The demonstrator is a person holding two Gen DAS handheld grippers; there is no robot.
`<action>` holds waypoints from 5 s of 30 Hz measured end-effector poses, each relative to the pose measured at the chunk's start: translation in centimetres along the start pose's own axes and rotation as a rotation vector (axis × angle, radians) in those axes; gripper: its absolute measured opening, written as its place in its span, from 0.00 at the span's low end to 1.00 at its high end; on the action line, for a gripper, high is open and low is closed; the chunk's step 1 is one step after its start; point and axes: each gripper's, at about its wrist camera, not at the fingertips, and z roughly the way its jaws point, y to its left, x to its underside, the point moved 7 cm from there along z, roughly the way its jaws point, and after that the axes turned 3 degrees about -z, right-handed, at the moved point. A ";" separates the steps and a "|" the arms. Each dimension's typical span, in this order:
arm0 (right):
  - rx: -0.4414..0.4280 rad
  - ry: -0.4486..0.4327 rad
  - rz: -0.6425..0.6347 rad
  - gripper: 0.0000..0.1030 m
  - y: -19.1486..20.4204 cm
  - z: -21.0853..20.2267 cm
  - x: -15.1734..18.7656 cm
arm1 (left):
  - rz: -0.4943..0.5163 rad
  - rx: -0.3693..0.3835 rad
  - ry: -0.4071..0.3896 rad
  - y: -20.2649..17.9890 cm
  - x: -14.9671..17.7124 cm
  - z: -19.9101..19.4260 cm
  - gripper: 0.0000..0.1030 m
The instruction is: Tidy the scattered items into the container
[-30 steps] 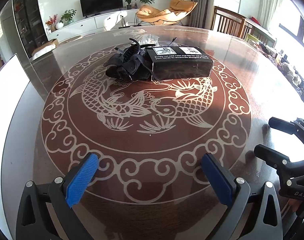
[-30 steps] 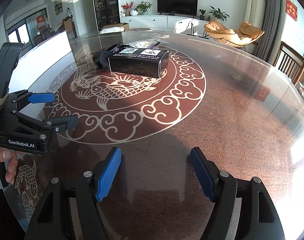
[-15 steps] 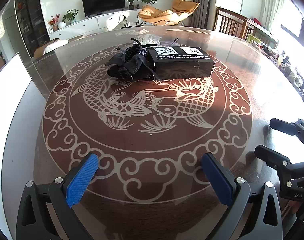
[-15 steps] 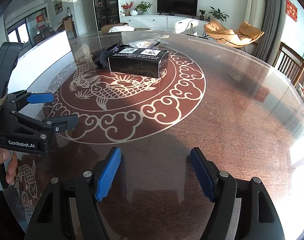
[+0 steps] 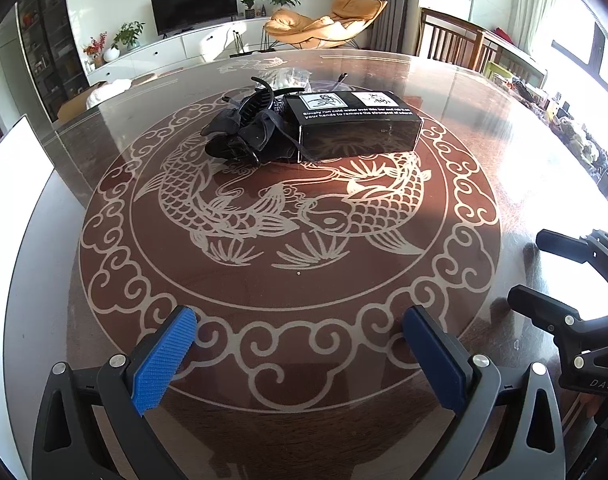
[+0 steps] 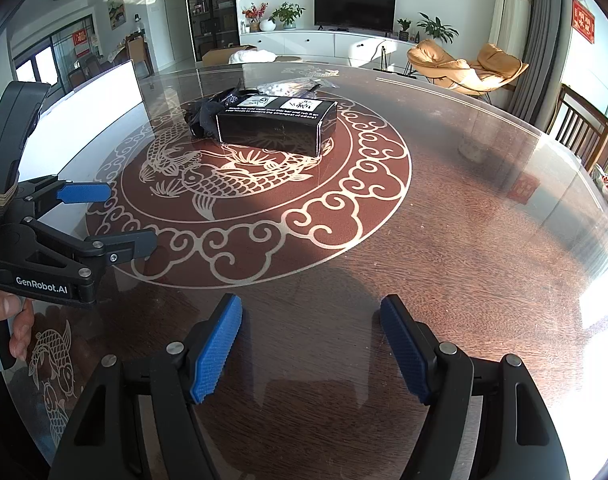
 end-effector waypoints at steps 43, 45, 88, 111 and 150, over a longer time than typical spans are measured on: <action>-0.018 0.137 0.207 0.71 0.3 12.8 -20.8 | -0.014 -0.003 -0.013 4.9 1.4 -1.1 1.00; -0.047 0.163 0.160 0.71 1.7 13.0 -20.3 | -0.015 -0.004 -0.014 4.9 1.4 -1.1 1.00; 0.045 0.095 0.075 0.72 -1.3 2.1 -3.0 | -0.016 -0.006 -0.016 5.0 1.5 -1.1 1.00; 0.082 0.004 0.110 0.72 -3.8 0.5 -1.1 | -0.016 -0.006 -0.016 5.0 1.5 -1.1 1.00; 0.181 0.029 0.116 0.70 -1.1 1.1 -3.0 | -0.136 -0.061 0.018 5.0 1.2 -1.0 1.00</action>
